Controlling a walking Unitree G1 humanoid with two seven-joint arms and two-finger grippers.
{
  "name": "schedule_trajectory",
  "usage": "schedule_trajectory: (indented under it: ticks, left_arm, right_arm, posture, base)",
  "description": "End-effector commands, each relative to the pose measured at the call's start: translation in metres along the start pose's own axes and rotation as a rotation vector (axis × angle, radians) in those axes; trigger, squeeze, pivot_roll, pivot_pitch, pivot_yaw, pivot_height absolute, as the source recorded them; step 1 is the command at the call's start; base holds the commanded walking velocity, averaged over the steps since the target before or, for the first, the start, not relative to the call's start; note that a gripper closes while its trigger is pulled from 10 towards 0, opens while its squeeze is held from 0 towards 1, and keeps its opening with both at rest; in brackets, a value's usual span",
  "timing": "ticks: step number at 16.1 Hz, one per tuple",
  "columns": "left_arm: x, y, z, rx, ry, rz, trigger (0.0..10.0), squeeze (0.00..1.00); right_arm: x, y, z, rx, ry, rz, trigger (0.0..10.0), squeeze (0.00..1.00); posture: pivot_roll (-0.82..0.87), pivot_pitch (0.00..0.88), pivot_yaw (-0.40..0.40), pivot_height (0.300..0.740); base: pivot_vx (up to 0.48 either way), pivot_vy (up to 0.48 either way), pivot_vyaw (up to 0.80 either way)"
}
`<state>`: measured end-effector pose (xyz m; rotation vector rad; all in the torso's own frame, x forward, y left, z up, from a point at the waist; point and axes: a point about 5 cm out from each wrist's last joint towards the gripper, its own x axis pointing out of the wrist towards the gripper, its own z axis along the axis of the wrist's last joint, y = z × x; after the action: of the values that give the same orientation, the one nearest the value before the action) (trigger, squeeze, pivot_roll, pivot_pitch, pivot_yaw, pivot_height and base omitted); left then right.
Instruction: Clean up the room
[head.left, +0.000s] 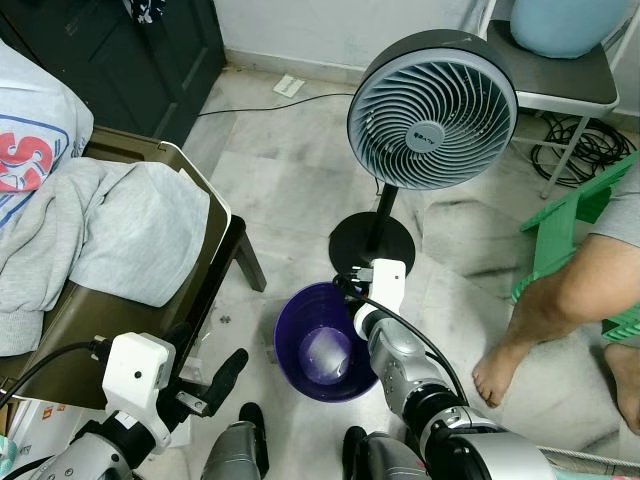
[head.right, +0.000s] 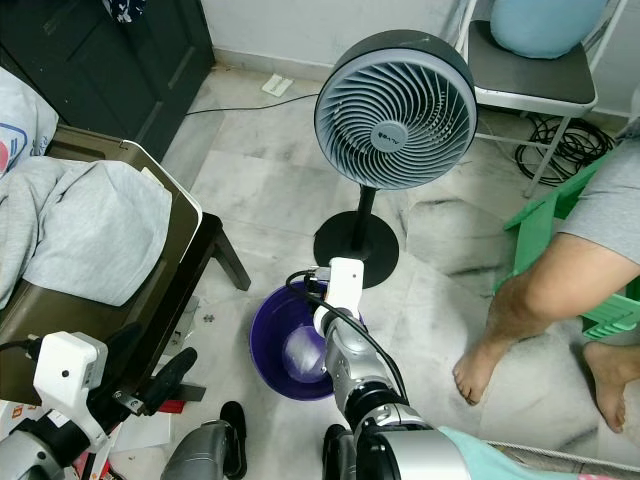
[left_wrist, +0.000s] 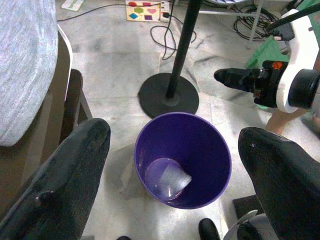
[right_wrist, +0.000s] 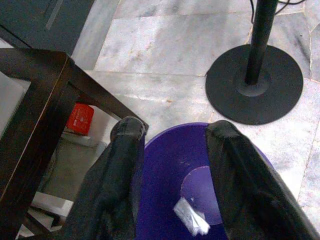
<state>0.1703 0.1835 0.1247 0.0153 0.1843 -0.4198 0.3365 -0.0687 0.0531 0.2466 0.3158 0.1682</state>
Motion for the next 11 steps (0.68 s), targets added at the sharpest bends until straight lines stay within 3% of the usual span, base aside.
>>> schedule_trajectory:
  ticks: [1,4,6,9,11]
  left_arm:
    - [-0.002,0.0,-0.006,-0.004,0.022,0.007,10.0,0.0]
    - [0.002,0.002,-0.008,-0.004,0.014,0.007,10.0,0.0]
    - [0.013,0.005,-0.01,-0.013,-0.017,0.015,10.0,0.0]
    - [0.031,0.01,-0.006,-0.031,-0.079,0.027,10.0,0.0]
    - [0.045,0.014,0.002,-0.038,-0.131,0.055,10.0,0.0]
  right_arm:
    - [-0.002,0.004,-0.006,0.023,0.017,0.006,10.0,1.0]
    - [0.0,0.004,-0.001,0.019,-0.002,0.006,10.0,1.0]
    - [0.003,0.0,0.015,-0.002,-0.058,-0.023,10.0,1.0]
    - [0.001,-0.017,0.031,-0.051,-0.14,-0.063,10.0,1.0]
    - [-0.006,-0.029,0.045,-0.174,-0.24,-0.07,10.0,1.0]
  posture:
    - [0.16,0.324,0.005,0.74]
    - [0.15,0.303,0.002,0.74]
    - [0.12,0.262,-0.007,0.74]
    - [0.06,0.214,-0.019,0.74]
    - [0.02,0.184,-0.018,0.74]
  base:
    - [0.0,0.0,0.0]
    - [0.0,0.0,0.0]
    - [0.0,0.0,0.0]
    - [0.0,0.0,0.0]
    - [0.0,0.0,0.0]
